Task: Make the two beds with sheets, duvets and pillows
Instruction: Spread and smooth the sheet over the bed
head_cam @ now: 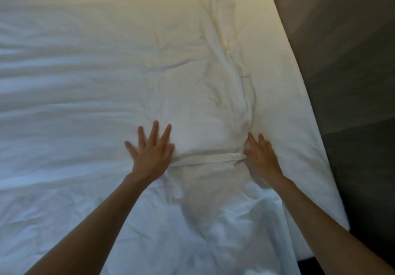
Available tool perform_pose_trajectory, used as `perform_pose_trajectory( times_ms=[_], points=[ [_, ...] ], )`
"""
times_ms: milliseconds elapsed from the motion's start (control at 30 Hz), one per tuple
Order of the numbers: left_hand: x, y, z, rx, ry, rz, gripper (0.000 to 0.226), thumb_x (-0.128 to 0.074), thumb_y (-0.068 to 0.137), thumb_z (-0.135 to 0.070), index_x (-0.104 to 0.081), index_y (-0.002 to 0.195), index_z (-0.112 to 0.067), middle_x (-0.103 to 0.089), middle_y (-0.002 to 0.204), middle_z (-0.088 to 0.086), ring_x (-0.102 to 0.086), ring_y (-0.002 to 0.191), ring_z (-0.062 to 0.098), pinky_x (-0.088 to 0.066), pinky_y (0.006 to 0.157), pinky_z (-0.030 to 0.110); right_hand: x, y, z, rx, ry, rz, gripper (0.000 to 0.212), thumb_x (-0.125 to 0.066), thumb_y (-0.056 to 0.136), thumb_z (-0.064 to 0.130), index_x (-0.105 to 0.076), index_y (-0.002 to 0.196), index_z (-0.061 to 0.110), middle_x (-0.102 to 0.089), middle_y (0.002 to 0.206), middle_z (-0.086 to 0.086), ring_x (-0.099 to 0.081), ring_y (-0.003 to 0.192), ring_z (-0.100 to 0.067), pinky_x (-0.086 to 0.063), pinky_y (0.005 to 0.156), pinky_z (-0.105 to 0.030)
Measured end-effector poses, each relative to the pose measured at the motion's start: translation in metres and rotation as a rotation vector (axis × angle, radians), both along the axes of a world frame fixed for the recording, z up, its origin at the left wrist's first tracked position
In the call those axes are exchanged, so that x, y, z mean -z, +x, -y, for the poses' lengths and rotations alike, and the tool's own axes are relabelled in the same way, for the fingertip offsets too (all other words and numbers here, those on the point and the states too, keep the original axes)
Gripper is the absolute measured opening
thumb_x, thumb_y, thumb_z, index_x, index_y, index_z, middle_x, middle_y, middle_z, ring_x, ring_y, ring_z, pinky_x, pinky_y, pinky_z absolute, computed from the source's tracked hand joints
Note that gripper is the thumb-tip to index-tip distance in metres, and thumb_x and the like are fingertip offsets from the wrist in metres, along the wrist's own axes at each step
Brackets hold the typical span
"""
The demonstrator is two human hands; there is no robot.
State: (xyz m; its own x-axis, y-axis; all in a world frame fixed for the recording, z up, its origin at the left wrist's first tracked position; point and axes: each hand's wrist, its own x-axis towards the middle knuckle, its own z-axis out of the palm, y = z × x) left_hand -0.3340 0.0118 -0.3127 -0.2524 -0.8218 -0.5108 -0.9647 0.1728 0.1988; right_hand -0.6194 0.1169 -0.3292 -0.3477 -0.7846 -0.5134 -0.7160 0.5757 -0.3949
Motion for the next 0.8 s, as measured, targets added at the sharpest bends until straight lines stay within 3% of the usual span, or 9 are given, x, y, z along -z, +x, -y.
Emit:
perform_pose_trajectory(
  times_ms=[33,67,133,300,433,800],
  points=[
    [-0.008,0.004,-0.005,0.041,0.01,-0.019,0.057,-0.021,0.103,-0.048,0.007,0.152,-0.042,0.018,0.161,-0.006,0.015,0.148,0.032,0.001,0.111,0.067,-0.008,0.006,-0.011,0.021,-0.056,0.007,0.054,-0.028,0.103,0.042,-0.04,0.146,0.013,-0.028,0.156,-0.021,-0.028,0.141,-0.044,-0.031,0.109,-0.058],
    [-0.016,0.009,-0.013,0.077,0.016,-0.041,0.057,-0.023,0.103,-0.046,0.004,0.153,-0.04,0.014,0.162,-0.005,0.011,0.149,0.03,-0.003,0.114,0.064,-0.018,0.013,-0.023,0.078,-0.068,0.029,0.048,-0.037,0.103,0.035,-0.039,0.147,0.015,-0.028,0.156,-0.021,-0.028,0.142,-0.041,-0.031,0.112,-0.052],
    [-0.027,0.022,-0.03,0.13,0.017,-0.065,0.056,-0.025,0.103,-0.045,0.001,0.153,-0.041,0.011,0.163,-0.004,0.005,0.15,0.026,-0.006,0.117,0.059,-0.033,0.028,-0.052,0.128,-0.117,0.05,0.057,-0.051,0.099,0.023,-0.029,0.151,0.023,-0.025,0.158,-0.016,-0.026,0.144,-0.033,-0.025,0.114,-0.042],
    [-0.055,0.064,-0.081,0.159,-0.03,-0.106,0.058,-0.027,0.102,-0.047,0.0,0.153,-0.042,0.013,0.162,-0.006,0.009,0.15,0.025,-0.002,0.118,0.057,-0.065,0.057,-0.119,0.156,-0.267,-0.008,0.059,-0.057,0.096,0.021,-0.033,0.149,0.026,-0.029,0.157,-0.012,-0.029,0.141,-0.032,-0.026,0.115,-0.045],
    [-0.072,0.089,-0.12,0.159,-0.046,-0.128,0.057,-0.03,0.102,-0.046,-0.004,0.153,-0.041,0.011,0.162,-0.006,0.009,0.149,0.028,-0.003,0.117,0.058,-0.076,0.073,-0.171,0.2,-0.235,-0.049,0.062,-0.059,0.094,0.023,-0.032,0.15,0.025,-0.031,0.155,-0.012,-0.027,0.143,-0.032,-0.022,0.114,-0.043],
    [-0.075,0.122,-0.238,0.195,0.05,-0.142,0.056,-0.03,0.102,-0.046,-0.005,0.152,-0.045,0.013,0.162,-0.007,0.01,0.149,0.029,-0.008,0.117,0.057,-0.077,0.105,-0.283,0.368,0.107,0.02,0.089,-0.063,0.087,0.053,-0.008,0.154,0.035,-0.01,0.16,-0.014,-0.007,0.147,-0.035,-0.017,0.115,-0.048]
  ],
)
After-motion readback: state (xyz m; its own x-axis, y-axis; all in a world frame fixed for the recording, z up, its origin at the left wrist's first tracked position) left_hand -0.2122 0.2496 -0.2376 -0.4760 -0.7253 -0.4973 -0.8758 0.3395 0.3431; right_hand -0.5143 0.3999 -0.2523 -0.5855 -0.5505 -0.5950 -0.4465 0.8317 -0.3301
